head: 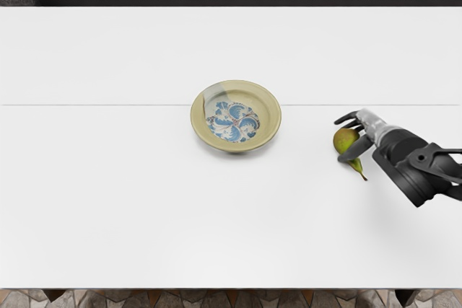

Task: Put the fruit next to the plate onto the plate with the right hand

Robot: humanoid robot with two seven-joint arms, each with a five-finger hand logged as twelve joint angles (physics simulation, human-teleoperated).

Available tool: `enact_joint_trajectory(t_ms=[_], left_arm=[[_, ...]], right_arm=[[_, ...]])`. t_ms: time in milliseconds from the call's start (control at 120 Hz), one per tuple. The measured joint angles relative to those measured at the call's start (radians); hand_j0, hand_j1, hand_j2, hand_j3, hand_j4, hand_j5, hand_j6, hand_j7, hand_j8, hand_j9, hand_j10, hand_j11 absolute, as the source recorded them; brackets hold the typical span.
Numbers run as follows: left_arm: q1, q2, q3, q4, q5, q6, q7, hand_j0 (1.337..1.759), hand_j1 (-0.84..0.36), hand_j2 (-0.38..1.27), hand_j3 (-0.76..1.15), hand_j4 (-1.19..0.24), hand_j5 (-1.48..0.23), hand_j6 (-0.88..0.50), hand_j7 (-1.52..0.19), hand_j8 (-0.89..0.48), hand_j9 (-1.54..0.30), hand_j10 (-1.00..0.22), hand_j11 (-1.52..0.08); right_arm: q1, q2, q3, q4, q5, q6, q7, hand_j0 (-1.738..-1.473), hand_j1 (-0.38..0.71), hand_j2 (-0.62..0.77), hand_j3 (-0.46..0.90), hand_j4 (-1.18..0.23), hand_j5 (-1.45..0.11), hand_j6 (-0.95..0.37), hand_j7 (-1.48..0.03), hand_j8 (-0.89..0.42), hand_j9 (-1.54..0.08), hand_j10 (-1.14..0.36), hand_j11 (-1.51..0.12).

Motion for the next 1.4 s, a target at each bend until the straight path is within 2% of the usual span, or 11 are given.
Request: enact_joint_trajectory(t_ms=[217,467,558,592,683,817,858,950,1267,1375,1400], left_arm=[[0.0,0.0,0.0,0.0,0.0,0.0,0.0,1.658,0.35,0.0,0.0,0.0,0.0,0.0,0.0,0.0,0.0,0.0,0.0],[0.0,0.0,0.0,0.0,0.0,0.0,0.0,1.658,0.35,0.0,0.0,0.0,0.0,0.0,0.0,0.0,0.0,0.0,0.0],[0.0,0.0,0.0,0.0,0.0,0.0,0.0,1.658,0.35,0.0,0.0,0.0,0.0,0.0,0.0,0.0,0.0,0.0,0.0],[0.0,0.0,0.0,0.0,0.0,0.0,0.0,1.658,0.35,0.0,0.0,0.0,0.0,0.0,0.0,0.0,0.0,0.0,0.0],[0.0,0.0,0.0,0.0,0.0,0.0,0.0,1.658,0.35,0.0,0.0,0.0,0.0,0.0,0.0,0.0,0.0,0.0,0.0],[0.0,0.0,0.0,0.0,0.0,0.0,0.0,1.658,0.35,0.0,0.0,0.0,0.0,0.0,0.0,0.0,0.0,0.0,0.0],[0.0,0.0,0.0,0.0,0.0,0.0,0.0,1.658,0.35,0.0,0.0,0.0,0.0,0.0,0.0,0.0,0.0,0.0,0.0],[0.0,0.0,0.0,0.0,0.0,0.0,0.0,1.658,0.35,0.0,0.0,0.0,0.0,0.0,0.0,0.0,0.0,0.0,0.0],[0.0,0.0,0.0,0.0,0.0,0.0,0.0,1.658,0.35,0.0,0.0,0.0,0.0,0.0,0.0,0.0,0.0,0.0,0.0],[0.0,0.0,0.0,0.0,0.0,0.0,0.0,1.658,0.35,0.0,0.0,0.0,0.0,0.0,0.0,0.0,0.0,0.0,0.0],[0.0,0.0,0.0,0.0,0.0,0.0,0.0,1.658,0.35,0.0,0.0,0.0,0.0,0.0,0.0,0.0,0.0,0.0,0.0]], right_arm=[[-0.003,0.012,0.0,-0.009,0.0,-0.001,0.0,-1.657,0.2,-0.11,0.0,-0.53,-0.54,-0.46,-0.62,0.19,-1.16,0.27,-1.39],[-0.003,0.012,-0.001,-0.008,-0.002,0.0,-0.002,-1.648,0.29,-0.1,0.0,-0.74,-0.8,-0.3,-0.88,0.19,-1.16,0.27,-1.38],[0.001,0.009,0.0,-0.007,0.002,-0.001,-0.004,-1.646,0.34,-0.01,0.0,-0.81,-0.89,-0.26,-0.97,0.13,-1.08,0.21,-1.32],[0.002,0.008,0.002,-0.006,0.006,-0.001,-0.005,-1.646,0.36,-0.01,0.0,-0.82,-0.92,-0.24,-1.0,-0.01,-1.07,0.2,-1.3],[0.007,0.005,0.011,-0.003,0.01,0.001,-0.006,-1.647,0.37,0.14,0.0,-0.84,-0.99,-0.3,-1.05,-0.16,-1.09,-0.19,-1.24],[0.017,-0.004,0.044,0.003,0.012,0.0,-0.008,-1.645,0.3,0.26,0.0,-0.87,-1.03,-0.47,-1.09,-0.32,-1.11,-0.4,-1.2],[0.019,-0.006,0.061,0.006,0.014,0.0,-0.01,-1.645,0.31,0.32,0.0,-0.88,-1.03,-0.51,-1.1,-0.34,-1.11,-0.42,-1.2],[0.022,-0.008,0.105,0.009,0.017,-0.002,-0.014,-1.639,0.26,0.18,0.0,-0.9,-1.04,-0.53,-1.11,-0.36,-1.12,-0.44,-1.19],[0.024,0.024,0.253,0.006,0.053,-0.002,-0.025,-1.636,0.25,0.12,0.0,-0.92,-1.03,-0.54,-1.13,-0.37,-1.14,-0.45,-1.19],[0.025,0.065,0.29,0.001,0.074,-0.003,-0.025,-1.636,0.31,0.28,0.0,-0.92,-1.03,-0.54,-1.13,-0.35,-1.15,-0.44,-1.2],[0.025,0.071,0.297,0.001,0.08,-0.002,-0.025,-1.636,0.3,0.23,0.0,-0.92,-1.03,-0.53,-1.13,-0.34,-1.15,-0.43,-1.2]])
